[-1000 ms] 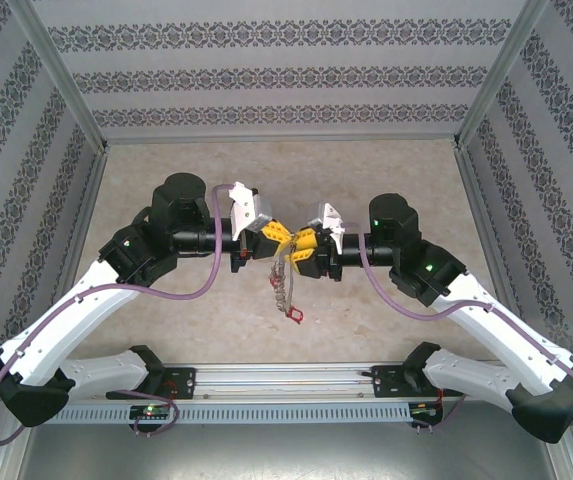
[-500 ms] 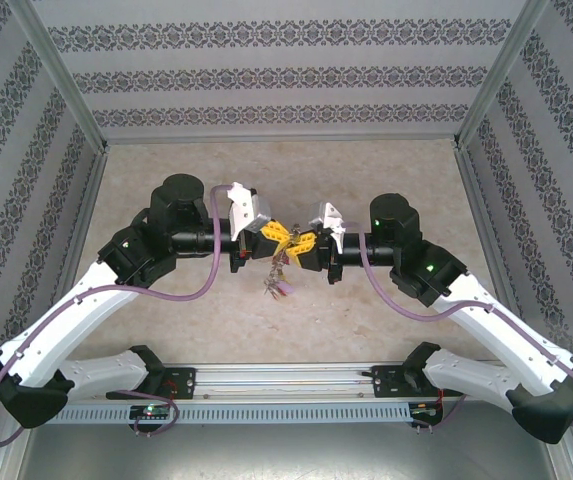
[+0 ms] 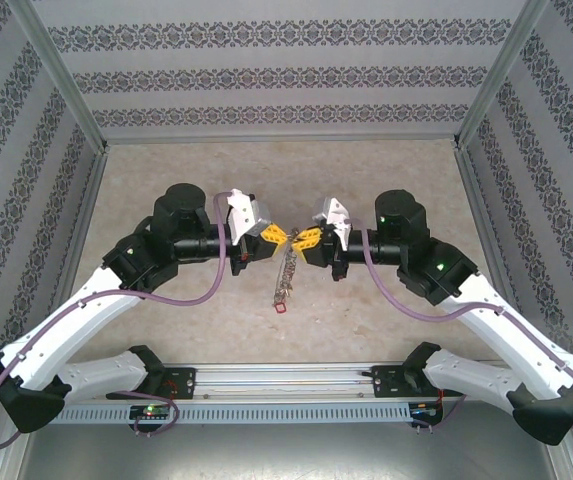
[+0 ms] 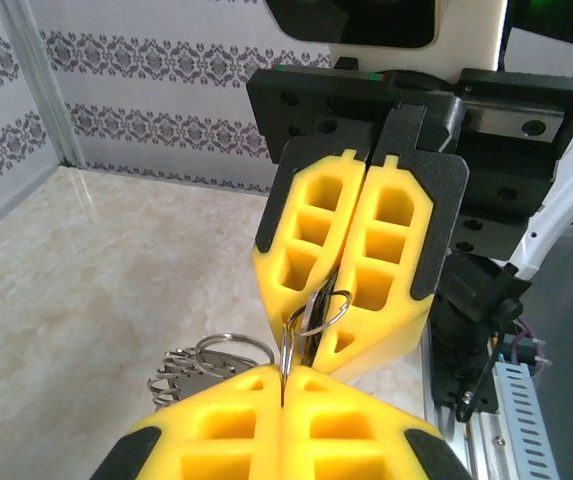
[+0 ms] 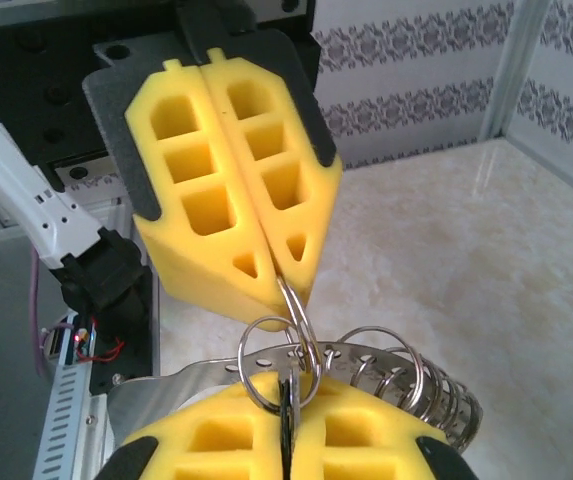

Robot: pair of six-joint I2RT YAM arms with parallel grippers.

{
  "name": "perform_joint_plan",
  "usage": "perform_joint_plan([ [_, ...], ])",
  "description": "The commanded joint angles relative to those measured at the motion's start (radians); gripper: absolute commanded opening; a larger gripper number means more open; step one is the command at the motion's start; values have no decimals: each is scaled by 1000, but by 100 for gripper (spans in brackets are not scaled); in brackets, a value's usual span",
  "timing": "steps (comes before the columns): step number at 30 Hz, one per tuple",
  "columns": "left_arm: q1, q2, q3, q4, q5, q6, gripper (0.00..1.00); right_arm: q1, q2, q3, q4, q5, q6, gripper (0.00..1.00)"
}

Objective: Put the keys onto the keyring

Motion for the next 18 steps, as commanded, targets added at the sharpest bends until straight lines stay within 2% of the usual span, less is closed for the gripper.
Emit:
perform_joint_plan([
  [1,11,-24,-34,104,-47,-15,0,-6,16,73,-42,6,-9,0],
  [8,14,-24,-94,153,-43,-22,0,-7,57,149,-63,14,23,0],
  [9,14,-26,-101,152,-47,-19,2,-7,66,161,-68,14,26,0],
  [12,14,-45,-127,163,-53,-20,30,-7,92,190,-87,36,36,0],
  [14,14,-61,-145,173,-62,-25,44,-8,109,208,-105,64,42,0],
  [16,16,-79,-168,182,-69,-30,52,-9,133,232,-132,97,45,0],
  [18,16,-91,-193,196,-81,-33,55,-9,156,256,-154,114,43,0],
])
